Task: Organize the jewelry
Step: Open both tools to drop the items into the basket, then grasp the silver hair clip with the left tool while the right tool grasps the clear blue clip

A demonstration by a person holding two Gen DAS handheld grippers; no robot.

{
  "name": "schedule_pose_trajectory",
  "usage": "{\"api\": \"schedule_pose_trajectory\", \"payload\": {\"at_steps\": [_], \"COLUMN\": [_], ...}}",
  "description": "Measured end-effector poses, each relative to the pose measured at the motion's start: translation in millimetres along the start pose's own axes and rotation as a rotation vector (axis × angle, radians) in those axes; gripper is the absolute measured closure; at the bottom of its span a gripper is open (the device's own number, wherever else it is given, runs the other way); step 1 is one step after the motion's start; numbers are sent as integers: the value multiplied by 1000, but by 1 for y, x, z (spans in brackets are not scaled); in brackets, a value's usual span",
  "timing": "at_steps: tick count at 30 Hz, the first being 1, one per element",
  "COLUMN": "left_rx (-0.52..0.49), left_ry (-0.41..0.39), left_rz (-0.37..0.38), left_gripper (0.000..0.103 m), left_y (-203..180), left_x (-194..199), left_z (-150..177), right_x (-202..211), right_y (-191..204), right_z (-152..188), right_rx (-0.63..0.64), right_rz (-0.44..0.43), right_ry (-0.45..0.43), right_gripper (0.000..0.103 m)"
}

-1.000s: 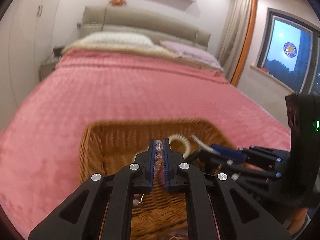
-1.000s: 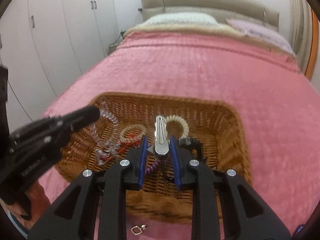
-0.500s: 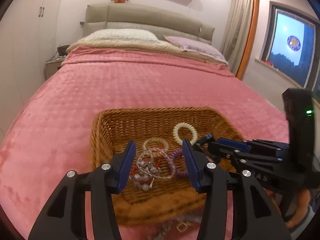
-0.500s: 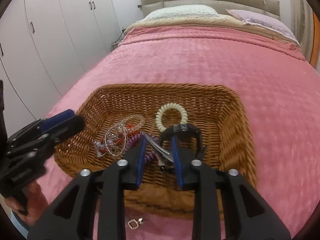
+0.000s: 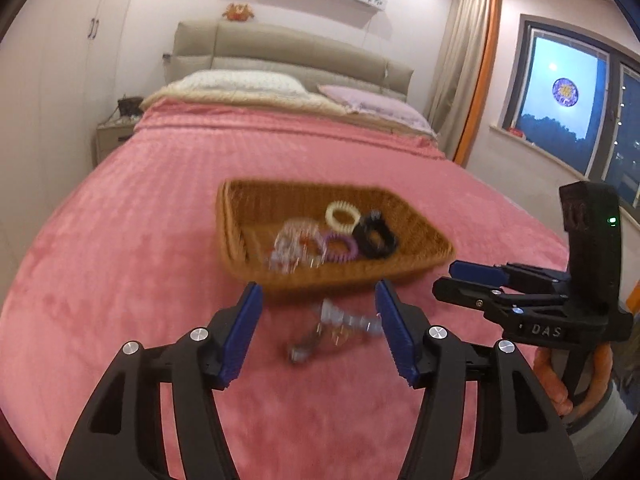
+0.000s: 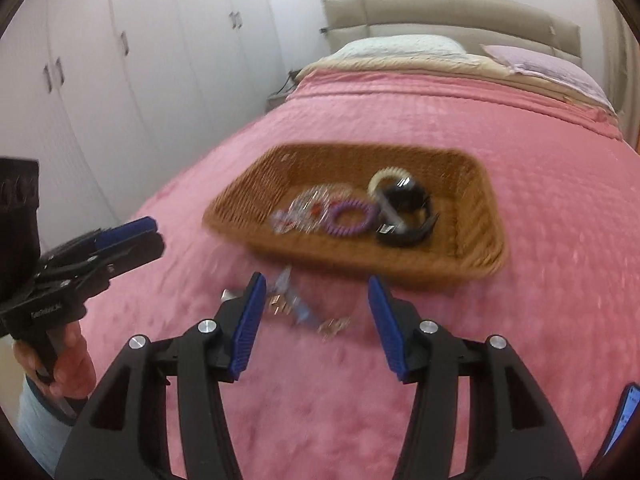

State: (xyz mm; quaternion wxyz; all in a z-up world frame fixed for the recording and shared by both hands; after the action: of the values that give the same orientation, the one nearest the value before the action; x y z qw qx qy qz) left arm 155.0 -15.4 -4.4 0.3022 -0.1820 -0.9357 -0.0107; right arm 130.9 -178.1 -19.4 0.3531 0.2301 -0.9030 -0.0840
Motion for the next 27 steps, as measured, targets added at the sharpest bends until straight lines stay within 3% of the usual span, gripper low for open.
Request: {"api": "schedule_pose_trajectory", "payload": {"at_steps": [4, 5, 8, 16, 22, 24, 25, 27], "left_rx": [-30, -50, -84, -132, -148, -154, -156, -161], "left_ry": [88, 113, 170, 237, 283, 282, 281, 272], "left_rz": [-33, -42, -56, -51, -51, -49, -49, -62], "left_gripper": [46, 46, 46, 52, 72, 84, 85, 85], "left_y": [2, 1, 2, -7, -10, -12, -13, -13], "left_x": [-18, -25, -43, -73, -84, -85, -84, -81], "left_z": [26, 31, 42, 44, 52, 52, 53, 53], "right_x": [-26, -31, -48, -73, -85, -85, -85, -84], "right_y": [4, 3, -3, -7, -7, -6, -6, -5], "right_z": [22, 25, 29, 24, 27, 27, 27, 28], "right_rx": [-2, -1, 15, 58, 70, 74, 75, 79], "right_rz": [14, 19, 54, 77, 85, 86, 83, 97], "right_ry": [75, 86, 124, 155, 195, 196, 199, 196], "right_gripper": [55, 62, 71, 72, 72, 85, 90, 91]}}
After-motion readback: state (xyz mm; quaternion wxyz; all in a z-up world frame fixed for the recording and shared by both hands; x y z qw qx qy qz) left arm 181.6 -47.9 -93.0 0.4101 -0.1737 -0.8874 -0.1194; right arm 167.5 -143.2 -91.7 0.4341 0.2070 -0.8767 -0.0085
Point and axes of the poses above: each gripper's, at about its wrist camera, not at the fingertips, and x roughly against the way its jaws point, y to its left, z to its underside, the point moved 8 cm from there along -x, roughly the way its jaws point, and after that the axes turned 12 degrees about -z, right-handed, at the moved point
